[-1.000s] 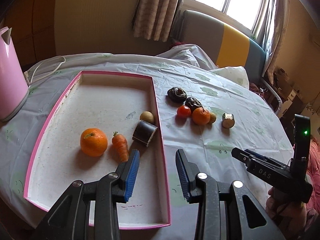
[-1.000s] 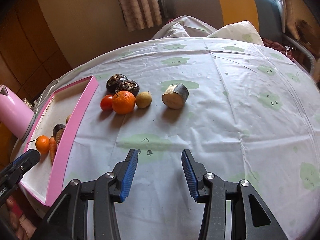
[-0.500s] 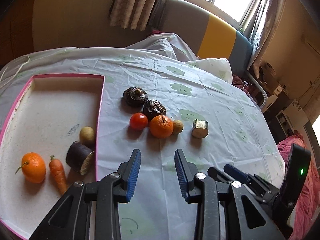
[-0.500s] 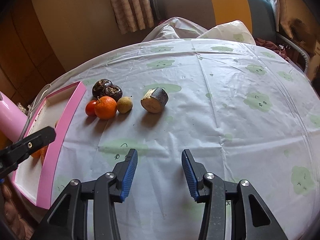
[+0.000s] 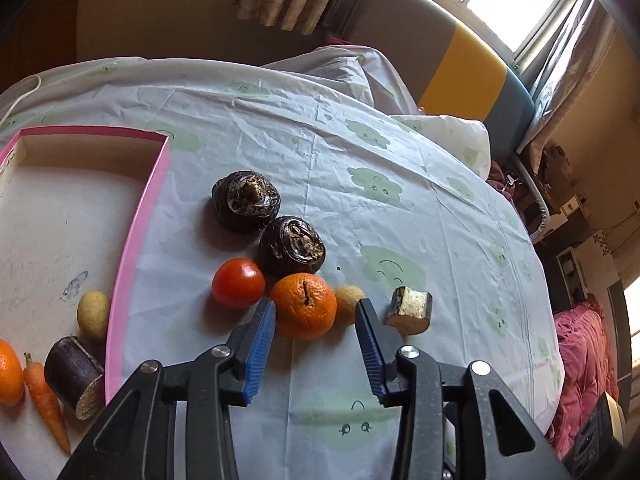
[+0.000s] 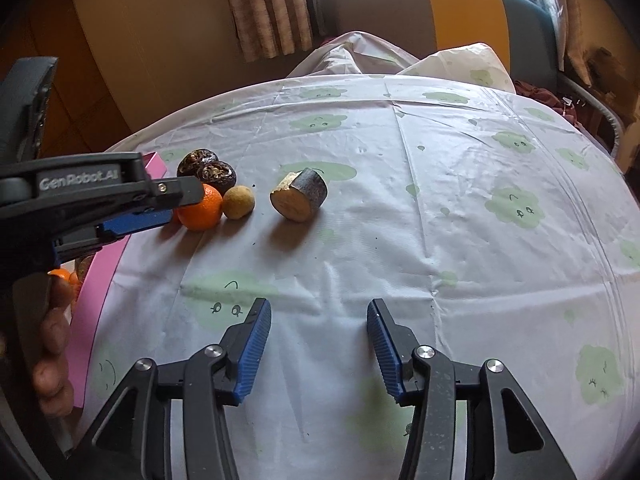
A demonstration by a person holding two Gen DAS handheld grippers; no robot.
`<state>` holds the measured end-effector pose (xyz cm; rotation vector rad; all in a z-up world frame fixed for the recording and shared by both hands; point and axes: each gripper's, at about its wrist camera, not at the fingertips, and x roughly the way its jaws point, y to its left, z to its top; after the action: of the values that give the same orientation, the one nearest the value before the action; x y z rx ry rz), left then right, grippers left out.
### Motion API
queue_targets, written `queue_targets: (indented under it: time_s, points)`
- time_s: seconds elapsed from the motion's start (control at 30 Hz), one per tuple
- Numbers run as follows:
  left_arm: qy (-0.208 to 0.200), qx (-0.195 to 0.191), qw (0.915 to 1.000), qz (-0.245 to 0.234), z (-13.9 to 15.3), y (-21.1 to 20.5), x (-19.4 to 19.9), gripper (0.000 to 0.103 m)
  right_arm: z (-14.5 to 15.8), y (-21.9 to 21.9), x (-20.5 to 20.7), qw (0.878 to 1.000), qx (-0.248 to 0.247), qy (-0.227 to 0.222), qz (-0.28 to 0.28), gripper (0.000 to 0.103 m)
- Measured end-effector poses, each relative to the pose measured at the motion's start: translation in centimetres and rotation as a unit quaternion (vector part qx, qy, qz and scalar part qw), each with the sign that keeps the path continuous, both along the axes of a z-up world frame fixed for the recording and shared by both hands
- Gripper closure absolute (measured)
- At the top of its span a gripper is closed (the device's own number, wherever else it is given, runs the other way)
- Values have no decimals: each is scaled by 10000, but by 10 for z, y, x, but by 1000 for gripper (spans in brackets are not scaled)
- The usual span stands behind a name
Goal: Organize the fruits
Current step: 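Move the left gripper to the second mandarin orange and grasp it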
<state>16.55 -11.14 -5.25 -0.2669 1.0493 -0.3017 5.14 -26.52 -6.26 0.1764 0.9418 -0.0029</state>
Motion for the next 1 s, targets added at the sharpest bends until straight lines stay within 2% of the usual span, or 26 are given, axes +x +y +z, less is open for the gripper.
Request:
queue_targets:
  time_s: [0.1,0.2,0.27,0.4,0.57,0.8,0.9,1.0]
  points:
    - [-56,13,10000,13,-3,-1,7,60,-1,0,0,10000,-3,-13,19,51]
    - [-113,-30,9999,-6,-5,2,8,69,-1,0,-1,10000,5,-39,42,51]
    - [-189,-59,9998,-102,-5,4,4,69,-2,0,-1,10000,3,-54,57,51]
    - [-273,-95,9993,-228,-2,10,-10,71,-1,0,1,10000,-35,-50,77,51]
    - [-417,105,9982,-424,1,16,-43,71,5,2,3,9998,-183,-96,33,51]
    - [-939,578,9910,-757,1,15,-94,71,14,2,19,9975,-691,-162,39,51]
    - [-1195,781,9863,-831,0,10,-101,71,28,-1,31,9947,-974,-298,-146,51]
    - [-1222,756,9864,-791,-1,12,-98,71,43,5,33,9910,-1228,-518,-99,51]
